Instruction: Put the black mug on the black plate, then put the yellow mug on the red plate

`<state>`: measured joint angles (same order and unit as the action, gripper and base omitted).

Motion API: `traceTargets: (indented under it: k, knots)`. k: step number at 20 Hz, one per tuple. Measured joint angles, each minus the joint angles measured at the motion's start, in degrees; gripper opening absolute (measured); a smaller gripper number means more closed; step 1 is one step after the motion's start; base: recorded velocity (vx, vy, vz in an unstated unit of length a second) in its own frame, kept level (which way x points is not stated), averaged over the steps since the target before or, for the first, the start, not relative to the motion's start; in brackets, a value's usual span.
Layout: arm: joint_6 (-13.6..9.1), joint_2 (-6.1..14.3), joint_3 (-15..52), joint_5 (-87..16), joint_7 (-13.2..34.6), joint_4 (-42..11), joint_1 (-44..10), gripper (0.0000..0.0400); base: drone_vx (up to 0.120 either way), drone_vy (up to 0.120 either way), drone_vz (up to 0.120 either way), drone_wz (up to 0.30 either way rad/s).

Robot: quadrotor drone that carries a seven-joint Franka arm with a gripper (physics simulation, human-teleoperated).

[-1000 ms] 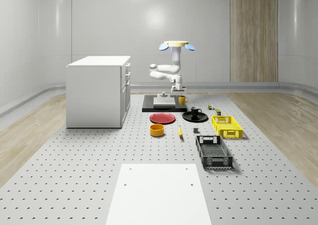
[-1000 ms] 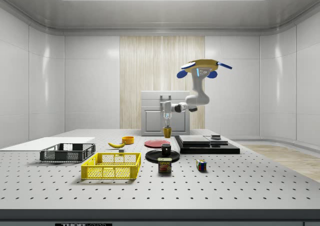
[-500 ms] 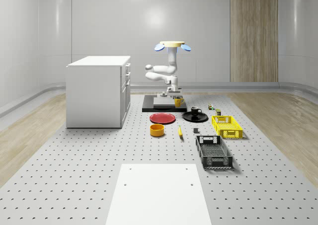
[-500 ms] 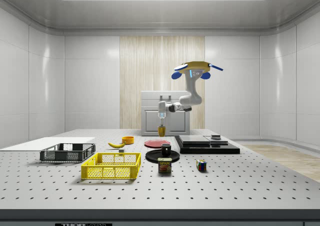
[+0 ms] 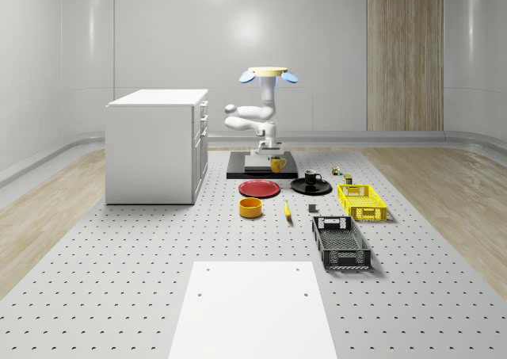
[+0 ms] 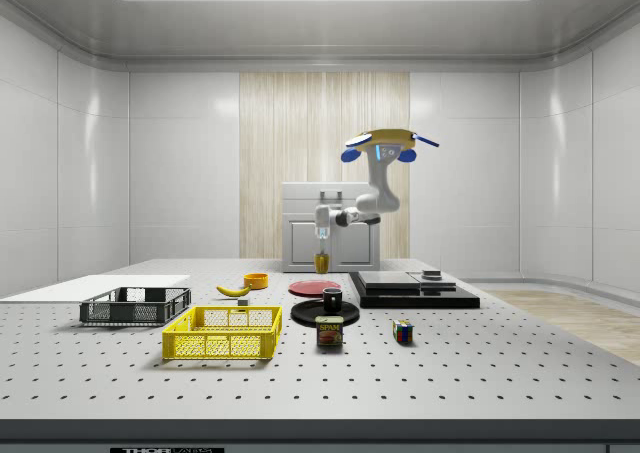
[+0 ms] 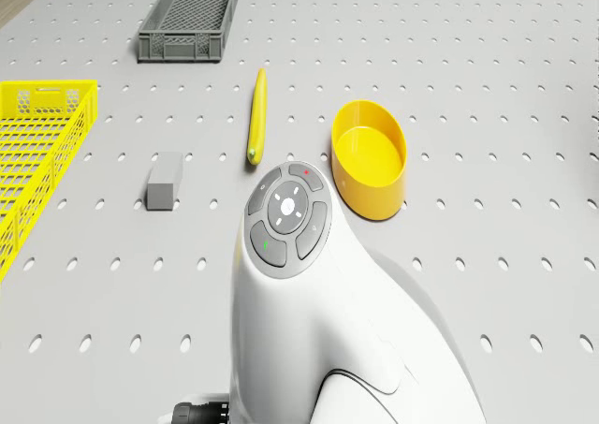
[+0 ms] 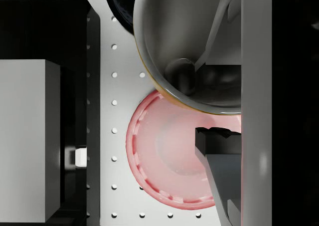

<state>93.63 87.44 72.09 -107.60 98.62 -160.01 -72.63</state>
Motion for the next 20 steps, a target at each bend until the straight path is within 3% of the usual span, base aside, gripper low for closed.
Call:
traceTargets:
  k: [3,11,20]
  knots:
    - [0.0,0.0,0.0,0.0,0.0,0.0,0.0,0.011,0.0,-0.12,-0.12,0.0]
    - [0.0,0.0,0.0,0.0,0.0,0.0,0.0,0.011,0.0,-0.12,0.0,0.0]
    - [0.8,0.9,0.1,0.4,-4.5,0.1,4.3,0.011,0.0,0.0,0.0,0.0]
